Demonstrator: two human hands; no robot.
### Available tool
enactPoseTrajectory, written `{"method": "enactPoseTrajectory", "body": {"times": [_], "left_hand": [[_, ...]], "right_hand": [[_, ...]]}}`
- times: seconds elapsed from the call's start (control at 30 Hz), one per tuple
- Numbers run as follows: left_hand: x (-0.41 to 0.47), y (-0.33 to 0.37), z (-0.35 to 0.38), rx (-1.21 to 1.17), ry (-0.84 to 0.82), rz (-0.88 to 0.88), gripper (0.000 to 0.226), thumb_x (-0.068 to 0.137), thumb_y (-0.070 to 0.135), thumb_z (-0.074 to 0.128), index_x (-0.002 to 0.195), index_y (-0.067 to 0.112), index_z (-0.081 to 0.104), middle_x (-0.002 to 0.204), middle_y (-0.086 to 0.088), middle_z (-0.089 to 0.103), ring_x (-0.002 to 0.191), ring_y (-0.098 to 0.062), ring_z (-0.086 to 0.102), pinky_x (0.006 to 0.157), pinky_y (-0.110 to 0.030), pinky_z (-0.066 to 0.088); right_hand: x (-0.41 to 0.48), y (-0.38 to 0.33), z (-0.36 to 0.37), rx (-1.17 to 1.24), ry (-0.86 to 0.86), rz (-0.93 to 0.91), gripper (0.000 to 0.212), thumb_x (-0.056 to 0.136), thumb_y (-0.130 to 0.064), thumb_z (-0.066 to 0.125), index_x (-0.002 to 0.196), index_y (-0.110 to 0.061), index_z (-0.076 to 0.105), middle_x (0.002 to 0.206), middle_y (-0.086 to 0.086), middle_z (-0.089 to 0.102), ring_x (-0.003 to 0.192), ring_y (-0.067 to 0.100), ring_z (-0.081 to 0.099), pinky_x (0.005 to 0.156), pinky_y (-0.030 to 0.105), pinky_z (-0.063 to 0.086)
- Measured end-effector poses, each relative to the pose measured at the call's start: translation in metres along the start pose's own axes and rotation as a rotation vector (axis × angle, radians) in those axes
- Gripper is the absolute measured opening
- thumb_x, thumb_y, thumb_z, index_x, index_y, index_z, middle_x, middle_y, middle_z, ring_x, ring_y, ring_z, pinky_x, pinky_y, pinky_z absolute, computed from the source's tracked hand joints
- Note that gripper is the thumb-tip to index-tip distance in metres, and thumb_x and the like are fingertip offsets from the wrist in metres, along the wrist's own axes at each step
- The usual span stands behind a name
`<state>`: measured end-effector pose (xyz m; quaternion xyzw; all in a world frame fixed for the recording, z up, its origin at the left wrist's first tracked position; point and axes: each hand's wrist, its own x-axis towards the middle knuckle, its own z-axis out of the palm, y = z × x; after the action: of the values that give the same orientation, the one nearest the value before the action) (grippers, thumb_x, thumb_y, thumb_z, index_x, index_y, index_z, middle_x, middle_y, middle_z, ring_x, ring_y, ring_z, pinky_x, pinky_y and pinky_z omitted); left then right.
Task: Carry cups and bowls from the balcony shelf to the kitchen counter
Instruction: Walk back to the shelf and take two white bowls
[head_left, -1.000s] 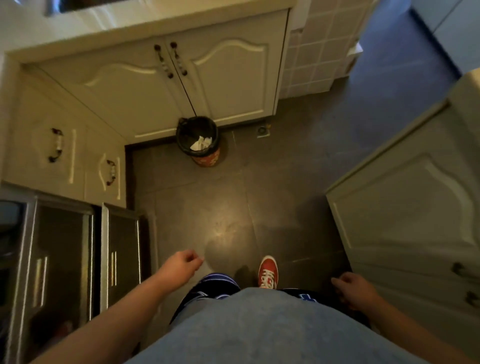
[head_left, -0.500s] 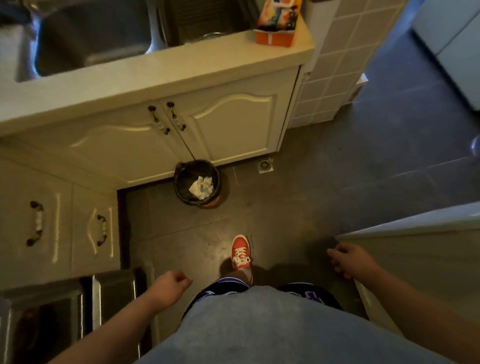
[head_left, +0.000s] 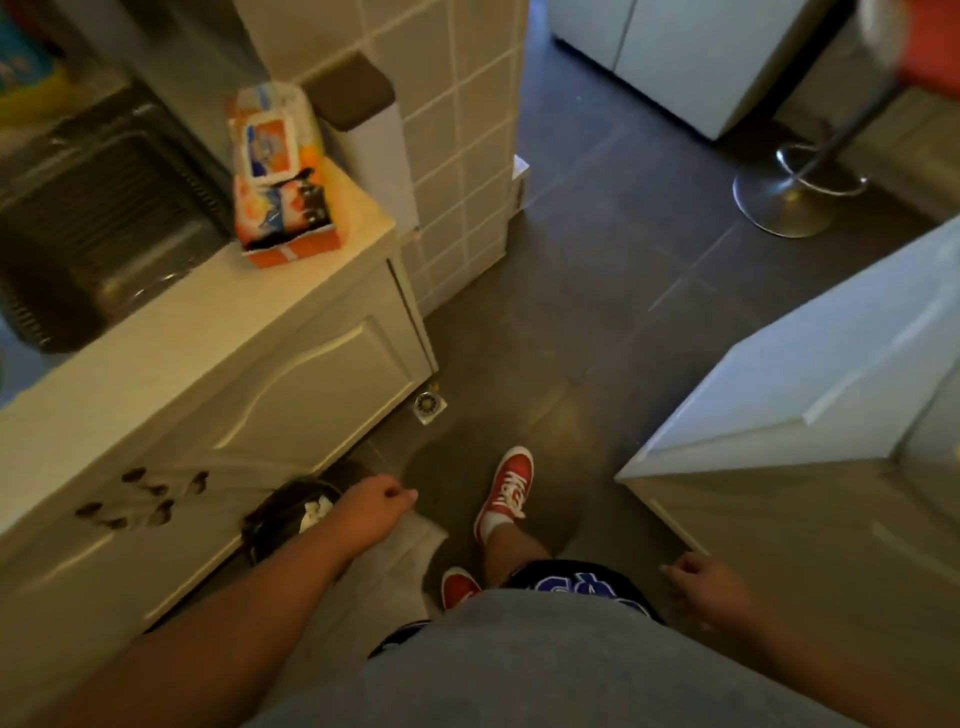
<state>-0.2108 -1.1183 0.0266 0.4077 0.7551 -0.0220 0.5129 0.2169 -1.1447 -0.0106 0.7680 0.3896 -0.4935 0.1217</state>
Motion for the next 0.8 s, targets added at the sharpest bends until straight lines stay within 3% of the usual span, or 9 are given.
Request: {"method": "enactPoseTrajectory", "body": {"times": [0.17,0.27,0.43,0.63,0.8], "left_hand": [[0.061,0.088,-0.031,0.108,-0.036,0.046,0.026,0.095,0.038,0.054,0.1,0.014,0.064,0.097,-0.01,0.067,0.092,-0.024,0.064,0.082,-0.038,0.051],[0.086,0.113,-0.054,0.155,-0.032,0.064,0.024,0.095,0.038,0.056,0.096,0.016,0.065,0.092,-0.006,0.067,0.087,-0.02,0.063,0.078,-0.034,0.05],[0.117,0.127,-0.089,0.213,0.018,0.002,0.022,0.093,0.038,0.059,0.084,0.018,0.062,0.077,0.001,0.062,0.071,-0.013,0.057,0.06,-0.027,0.042],[0.176,0.163,-0.114,0.264,-0.035,-0.079,0.025,0.092,0.036,0.061,0.075,0.018,0.058,0.077,-0.003,0.062,0.074,-0.019,0.057,0.063,-0.029,0.04],[0.247,0.246,-0.127,0.269,-0.105,-0.015,0.027,0.092,0.037,0.06,0.068,0.025,0.055,0.074,0.003,0.06,0.074,-0.015,0.056,0.067,-0.028,0.041]], "right_hand": [[0.038,-0.04,-0.023,0.077,-0.037,0.042,0.027,0.093,-0.026,0.062,0.076,-0.004,0.061,0.063,0.011,0.062,0.052,0.021,0.057,0.05,0.026,0.044],[0.059,-0.088,-0.043,0.137,-0.042,-0.002,0.025,0.093,-0.022,0.061,0.081,0.001,0.063,0.065,0.013,0.063,0.056,0.025,0.058,0.057,0.034,0.047],[0.094,-0.187,-0.105,0.181,-0.019,-0.12,0.025,0.094,-0.028,0.059,0.08,-0.008,0.064,0.072,0.011,0.067,0.065,0.025,0.067,0.061,0.033,0.054],[0.143,-0.272,-0.188,0.2,0.005,-0.212,0.021,0.095,-0.03,0.057,0.088,-0.011,0.064,0.084,0.012,0.067,0.077,0.023,0.067,0.07,0.032,0.056],[0.192,-0.304,-0.254,0.252,0.013,-0.125,0.023,0.096,-0.029,0.056,0.089,-0.009,0.064,0.087,0.015,0.068,0.082,0.028,0.067,0.073,0.036,0.056]]}}
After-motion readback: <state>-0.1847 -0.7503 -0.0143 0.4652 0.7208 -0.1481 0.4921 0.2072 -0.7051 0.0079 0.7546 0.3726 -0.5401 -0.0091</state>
